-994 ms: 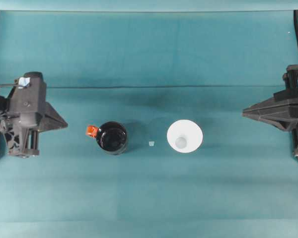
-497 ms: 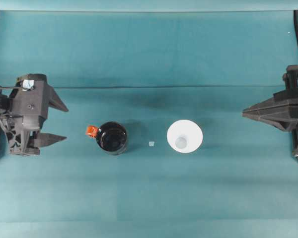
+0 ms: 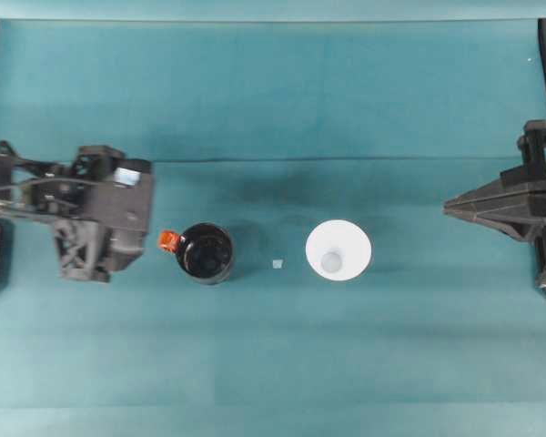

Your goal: Put the paper cup into the moved red handle cup holder.

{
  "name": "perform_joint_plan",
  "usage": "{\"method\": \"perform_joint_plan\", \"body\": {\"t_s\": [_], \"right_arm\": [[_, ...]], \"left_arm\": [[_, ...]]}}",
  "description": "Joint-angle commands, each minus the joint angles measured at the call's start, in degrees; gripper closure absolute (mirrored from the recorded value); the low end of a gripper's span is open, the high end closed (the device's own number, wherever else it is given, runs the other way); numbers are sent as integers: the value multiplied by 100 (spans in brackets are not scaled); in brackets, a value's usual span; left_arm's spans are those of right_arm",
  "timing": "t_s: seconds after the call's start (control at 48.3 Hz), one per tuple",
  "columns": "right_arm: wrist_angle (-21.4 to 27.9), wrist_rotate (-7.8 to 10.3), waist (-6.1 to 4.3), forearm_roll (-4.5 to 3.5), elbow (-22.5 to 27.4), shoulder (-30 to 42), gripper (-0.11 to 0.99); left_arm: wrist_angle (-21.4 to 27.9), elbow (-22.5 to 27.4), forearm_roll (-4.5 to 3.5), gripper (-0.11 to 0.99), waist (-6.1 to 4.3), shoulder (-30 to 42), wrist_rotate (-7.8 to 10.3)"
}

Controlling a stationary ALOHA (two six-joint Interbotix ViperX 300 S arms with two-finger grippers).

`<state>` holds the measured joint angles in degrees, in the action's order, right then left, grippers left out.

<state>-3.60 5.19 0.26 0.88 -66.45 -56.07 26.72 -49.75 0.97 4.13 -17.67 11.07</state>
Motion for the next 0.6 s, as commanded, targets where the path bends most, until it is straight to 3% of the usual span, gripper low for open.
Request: {"method": "perform_joint_plan", "body": {"t_s": [0.0, 0.311, 0.58], "right_arm": [[0, 53, 9, 18, 132, 26, 99], [0, 53, 0, 18, 132, 26, 99], [0, 53, 9, 18, 123, 26, 99]], "left_arm": [[-132, 202, 18, -8, 0, 237, 26], [-343, 343, 9, -8, 0, 861, 193], [-580, 352, 18, -8, 0, 1081, 202]]}}
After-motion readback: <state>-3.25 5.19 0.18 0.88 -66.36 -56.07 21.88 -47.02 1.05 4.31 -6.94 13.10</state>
